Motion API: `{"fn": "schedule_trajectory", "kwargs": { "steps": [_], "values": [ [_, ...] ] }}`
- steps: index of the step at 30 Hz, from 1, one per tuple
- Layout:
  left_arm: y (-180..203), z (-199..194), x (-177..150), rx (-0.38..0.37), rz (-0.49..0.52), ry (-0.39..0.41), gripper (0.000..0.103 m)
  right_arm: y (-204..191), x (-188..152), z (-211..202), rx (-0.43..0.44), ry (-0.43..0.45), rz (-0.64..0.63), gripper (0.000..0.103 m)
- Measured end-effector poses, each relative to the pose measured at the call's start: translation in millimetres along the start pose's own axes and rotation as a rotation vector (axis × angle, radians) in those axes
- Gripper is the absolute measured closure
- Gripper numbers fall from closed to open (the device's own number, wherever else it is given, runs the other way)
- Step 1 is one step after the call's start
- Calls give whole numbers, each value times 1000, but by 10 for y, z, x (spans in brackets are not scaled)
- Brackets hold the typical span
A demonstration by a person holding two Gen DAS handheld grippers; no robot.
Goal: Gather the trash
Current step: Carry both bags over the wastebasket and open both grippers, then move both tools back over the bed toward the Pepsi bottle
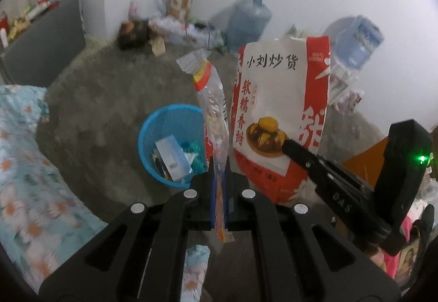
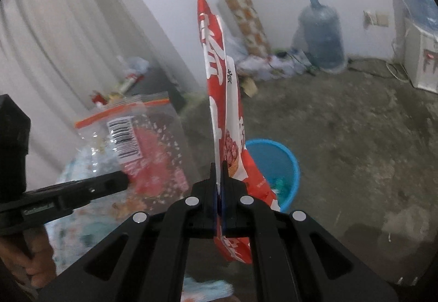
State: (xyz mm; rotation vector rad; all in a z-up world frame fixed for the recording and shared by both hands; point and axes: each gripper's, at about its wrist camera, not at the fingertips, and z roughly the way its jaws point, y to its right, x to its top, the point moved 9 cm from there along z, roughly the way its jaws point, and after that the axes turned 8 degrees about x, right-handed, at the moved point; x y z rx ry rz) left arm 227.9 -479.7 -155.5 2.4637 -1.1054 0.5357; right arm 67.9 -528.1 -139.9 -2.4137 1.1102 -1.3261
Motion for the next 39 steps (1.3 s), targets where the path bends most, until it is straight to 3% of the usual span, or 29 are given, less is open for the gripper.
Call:
{"fn": "schedule_trajectory", "kwargs": {
  "steps": [5, 10, 11, 13, 14, 15, 16, 18, 20, 28, 30, 35, 39],
  "values": [
    [-99, 647, 93, 26, 4, -64, 101, 378, -42, 490, -36, -74, 26, 101],
    [-321, 1101, 224, 56, -31, -87, 101, 473, -30, 892, -43, -107, 16, 100],
    [-363, 1226, 243, 49, -34, -101, 96, 491, -27, 1039, -54, -122, -3, 99],
    [-433, 1408, 232, 50, -47, -138, 73, 550, -72, 1291, -98, -168, -37, 97],
    [-508, 1497, 220, 75, -69, -154, 59, 573, -115, 1397, -110, -198, -46, 85],
    [-562, 1528, 221, 87, -87, -154, 59, 604, -174, 1514, -121, -242, -51, 63],
    [-593, 1537, 223, 88, -101, -153, 59, 642, -226, 1590, -138, -277, -41, 57],
    [-608, 1494, 225, 75, -116, -151, 56, 632, -214, 1578, -120, -262, -18, 56],
    [-610, 1389, 248, 58, -116, -131, 52, 620, -204, 1465, -97, -216, 17, 51],
    [-624, 602, 349, 79, -90, -4, 38, 675, -287, 966, -53, -130, 182, 51],
    [-611, 328, 347, 67, -106, 15, 33, 610, -316, 858, -48, -118, 183, 49],
    [-653, -500, 248, 54, -108, 108, 23, 227, -285, 507, -30, -77, 136, 35],
    [-793, -1255, -48, 97, -79, 193, 19, -240, -251, 225, 9, -52, 65, 23]
  ]
}}
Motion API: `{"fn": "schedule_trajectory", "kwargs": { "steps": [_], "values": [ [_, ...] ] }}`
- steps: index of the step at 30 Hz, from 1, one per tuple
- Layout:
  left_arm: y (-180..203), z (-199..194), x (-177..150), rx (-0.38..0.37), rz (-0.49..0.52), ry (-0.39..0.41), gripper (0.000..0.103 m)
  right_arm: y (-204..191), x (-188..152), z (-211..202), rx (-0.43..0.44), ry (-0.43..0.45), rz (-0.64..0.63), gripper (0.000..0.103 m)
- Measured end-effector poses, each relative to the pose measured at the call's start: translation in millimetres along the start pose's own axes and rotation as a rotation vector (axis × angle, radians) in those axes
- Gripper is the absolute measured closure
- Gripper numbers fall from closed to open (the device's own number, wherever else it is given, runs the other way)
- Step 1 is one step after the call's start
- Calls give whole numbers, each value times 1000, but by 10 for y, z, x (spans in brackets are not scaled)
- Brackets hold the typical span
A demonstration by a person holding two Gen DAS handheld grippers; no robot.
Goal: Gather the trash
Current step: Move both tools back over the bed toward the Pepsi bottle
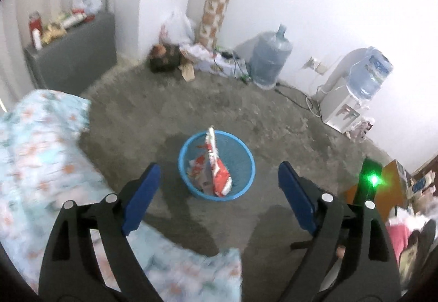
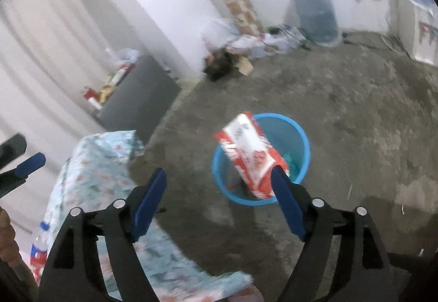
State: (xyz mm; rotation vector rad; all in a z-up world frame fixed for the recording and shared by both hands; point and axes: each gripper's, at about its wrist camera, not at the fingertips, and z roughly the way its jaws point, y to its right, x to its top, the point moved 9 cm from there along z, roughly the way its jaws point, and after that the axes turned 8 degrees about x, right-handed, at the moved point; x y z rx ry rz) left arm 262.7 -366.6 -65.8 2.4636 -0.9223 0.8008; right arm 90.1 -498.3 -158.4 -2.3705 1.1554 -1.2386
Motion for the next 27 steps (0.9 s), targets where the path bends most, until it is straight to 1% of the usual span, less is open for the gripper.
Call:
{"fn": "schedule_trajectory", "kwargs": {
  "steps": [2, 3, 4, 5, 8, 10, 11, 12, 14, 16, 19, 21, 23, 24, 27],
  "values": [
    [-168, -353, -129, 29, -9, 45, 17, -223, -16, -91, -3, -2, -42, 19],
    [-322, -599, -246, 60, -24, 87, 15, -325, -32, -123, -7, -8, -63, 18],
    [-432, -749, -324, 84, -38, 109, 15, -469, -51, -156, -13, -19, -92, 16],
    [-612, -960, -467, 125, -69, 139, 14, -567, -74, -173, -19, -26, -109, 14],
    [-1037, -1338, -804, 197, -163, 165, 14, -903, -157, -259, -50, -42, -175, 12],
    [-1405, -1635, -1103, 265, -255, 175, 14, -1125, -229, -311, -104, -44, -248, 10],
    [-1618, -1804, -1293, 313, -316, 180, 14, -1200, -258, -324, -119, -48, -273, 10],
    [-1751, -1910, -1416, 333, -350, 184, 14, -1314, -309, -328, -134, -52, -308, 10],
    [-2014, -2152, -1702, 386, -422, 199, 14, -1517, -404, -320, -148, -66, -375, 8],
    [-2261, -2407, -2006, 469, -479, 224, 14, -1770, -528, -319, -161, -75, -462, 7],
    [-2549, -2679, -2420, 552, -566, 240, 14, -2162, -688, -312, -143, -69, -580, 7],
    [-2665, -2783, -2642, 572, -612, 249, 14, -2401, -792, -289, -123, -77, -641, 7],
    [-2771, -2862, -2821, 594, -650, 255, 14, -2630, -900, -265, -78, -97, -683, 7],
    [-2830, -2899, -2901, 603, -666, 262, 14, -2730, -954, -255, -47, -109, -694, 7],
    [-2979, -2906, -3041, 621, -693, 268, 14, -3052, -1115, -257, 116, -153, -684, 7]
  ]
}}
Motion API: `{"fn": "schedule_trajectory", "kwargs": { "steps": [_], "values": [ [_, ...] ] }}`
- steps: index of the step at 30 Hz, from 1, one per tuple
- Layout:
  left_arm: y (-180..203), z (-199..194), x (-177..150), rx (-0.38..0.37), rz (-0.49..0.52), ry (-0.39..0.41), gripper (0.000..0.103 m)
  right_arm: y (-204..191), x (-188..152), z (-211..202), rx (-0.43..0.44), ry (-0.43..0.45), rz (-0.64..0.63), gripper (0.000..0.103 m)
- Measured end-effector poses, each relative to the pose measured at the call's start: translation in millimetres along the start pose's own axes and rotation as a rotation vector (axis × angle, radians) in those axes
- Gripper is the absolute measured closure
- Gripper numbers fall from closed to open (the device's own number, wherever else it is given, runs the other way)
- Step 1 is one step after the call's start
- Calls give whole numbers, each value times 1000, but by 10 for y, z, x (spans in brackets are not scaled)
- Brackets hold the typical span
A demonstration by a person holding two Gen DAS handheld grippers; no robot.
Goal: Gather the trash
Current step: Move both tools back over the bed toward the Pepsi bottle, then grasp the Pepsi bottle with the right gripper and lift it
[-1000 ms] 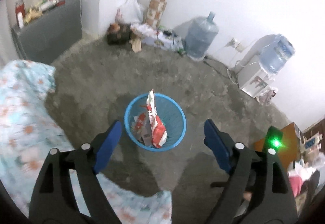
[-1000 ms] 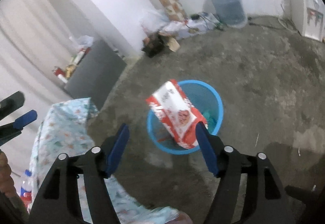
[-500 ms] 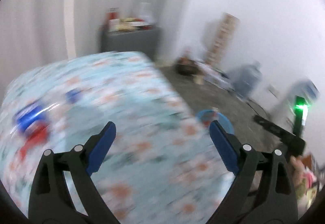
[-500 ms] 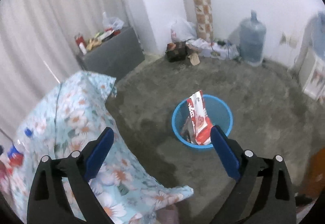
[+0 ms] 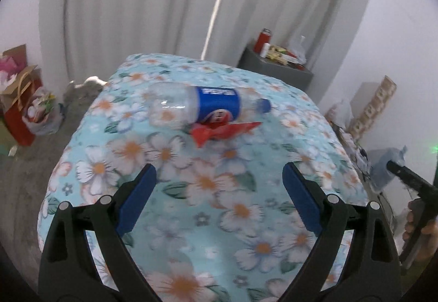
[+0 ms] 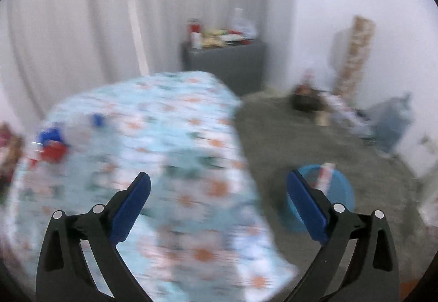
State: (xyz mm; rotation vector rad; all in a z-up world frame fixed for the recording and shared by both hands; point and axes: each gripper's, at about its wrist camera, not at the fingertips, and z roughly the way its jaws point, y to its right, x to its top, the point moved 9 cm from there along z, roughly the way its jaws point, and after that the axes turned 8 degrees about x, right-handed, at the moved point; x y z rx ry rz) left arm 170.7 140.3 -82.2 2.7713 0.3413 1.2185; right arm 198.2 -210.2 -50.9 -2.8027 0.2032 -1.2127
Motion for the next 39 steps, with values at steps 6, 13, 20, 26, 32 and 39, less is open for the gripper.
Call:
{"fn": "schedule_trajectory", "kwargs": {
  "steps": [6, 13, 20, 26, 32, 39],
  "values": [
    [-199, 155, 2, 10, -29, 6, 14, -675, 8, 235, 288, -82, 76, 7],
    [-486, 315, 34, 29, -84, 16, 14, -1366, -131, 651, 549, -266, 201, 7],
    [-761, 413, 39, 45, -138, 3, 14, -1931, 182, 1063, 872, -353, 465, 8],
    [-805, 458, -16, 35, -148, -12, 14, -2233, 245, 1850, 932, -481, 685, 17],
    [-813, 466, -27, 28, -149, -13, 14, -2442, 131, 2419, 891, -552, 793, 25],
    [-846, 511, -60, 26, -161, -26, 14, -2493, 158, 2521, 847, -545, 820, 36]
  ]
}}
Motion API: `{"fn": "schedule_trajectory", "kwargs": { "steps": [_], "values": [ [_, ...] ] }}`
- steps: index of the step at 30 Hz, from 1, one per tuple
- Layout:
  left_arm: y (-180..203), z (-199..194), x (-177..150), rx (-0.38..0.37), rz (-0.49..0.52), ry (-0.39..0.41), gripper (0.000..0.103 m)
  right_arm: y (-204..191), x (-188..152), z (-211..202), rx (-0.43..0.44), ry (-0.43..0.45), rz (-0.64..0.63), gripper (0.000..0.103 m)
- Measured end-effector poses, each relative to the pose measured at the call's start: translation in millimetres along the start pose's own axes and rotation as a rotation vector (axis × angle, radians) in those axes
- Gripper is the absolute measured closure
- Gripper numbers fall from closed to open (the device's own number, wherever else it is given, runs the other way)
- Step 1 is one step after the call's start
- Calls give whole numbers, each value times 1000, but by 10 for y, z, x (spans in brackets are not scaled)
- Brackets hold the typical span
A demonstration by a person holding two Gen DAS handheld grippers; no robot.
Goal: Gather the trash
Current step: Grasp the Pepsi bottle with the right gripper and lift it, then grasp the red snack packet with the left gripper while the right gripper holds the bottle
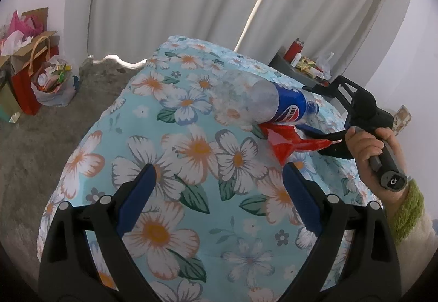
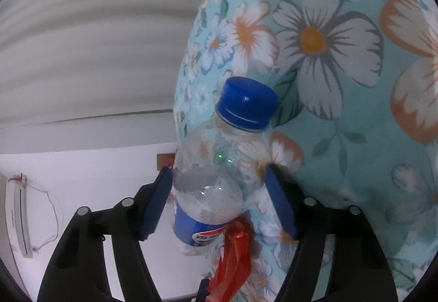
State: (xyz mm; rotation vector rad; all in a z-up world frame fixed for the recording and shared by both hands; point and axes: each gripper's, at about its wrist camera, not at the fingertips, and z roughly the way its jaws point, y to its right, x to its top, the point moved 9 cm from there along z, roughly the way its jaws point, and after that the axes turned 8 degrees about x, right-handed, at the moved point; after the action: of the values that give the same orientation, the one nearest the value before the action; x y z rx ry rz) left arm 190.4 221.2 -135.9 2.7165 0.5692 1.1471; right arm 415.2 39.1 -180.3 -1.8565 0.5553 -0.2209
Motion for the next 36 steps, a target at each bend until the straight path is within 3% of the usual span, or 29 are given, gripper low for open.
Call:
{"fn": "schedule_trajectory", "kwargs": {
  "steps": [3, 7, 13, 16, 19, 22, 26, 28, 31, 34, 36],
  "values": [
    [-6, -15, -7, -3, -1, 1, 14, -60, -11, -37, 33, -2, -1, 36],
    [-44, -74, 8, 9, 6, 12, 14, -276, -35, -263, 187, -30, 19, 36],
    [-107, -188, 51, 13, -7, 33, 14, -696, -291, -1025, 337, -95, -94, 36],
    [-114, -227, 58, 10, -8, 37, 14, -675, -523, -1454, 332, -120, -156, 36],
    [-91, -234, 56, 1, -8, 34, 14, -484, -850, -1981, 254, -137, -218, 36],
    [-6, -203, 49, -27, 0, 13, 14, -174, -1047, -2499, 30, -143, -286, 36],
    [193, -107, 36, -76, 26, -29, 14, 48, -1006, -2758, -176, -149, -327, 36],
    [337, -26, 33, -111, 32, -62, 14, 104, -979, -2787, -264, -126, -360, 36],
    [497, 147, 14, -122, 39, -118, 14, 31, -896, -2558, -306, -96, -412, 36],
    [625, 360, -3, -140, 17, -185, 14, 21, -805, -2324, -438, -54, -505, 31],
    [679, 500, -8, -137, 5, -214, 23, 51, -786, -2096, -505, -45, -546, 29]
  ]
}}
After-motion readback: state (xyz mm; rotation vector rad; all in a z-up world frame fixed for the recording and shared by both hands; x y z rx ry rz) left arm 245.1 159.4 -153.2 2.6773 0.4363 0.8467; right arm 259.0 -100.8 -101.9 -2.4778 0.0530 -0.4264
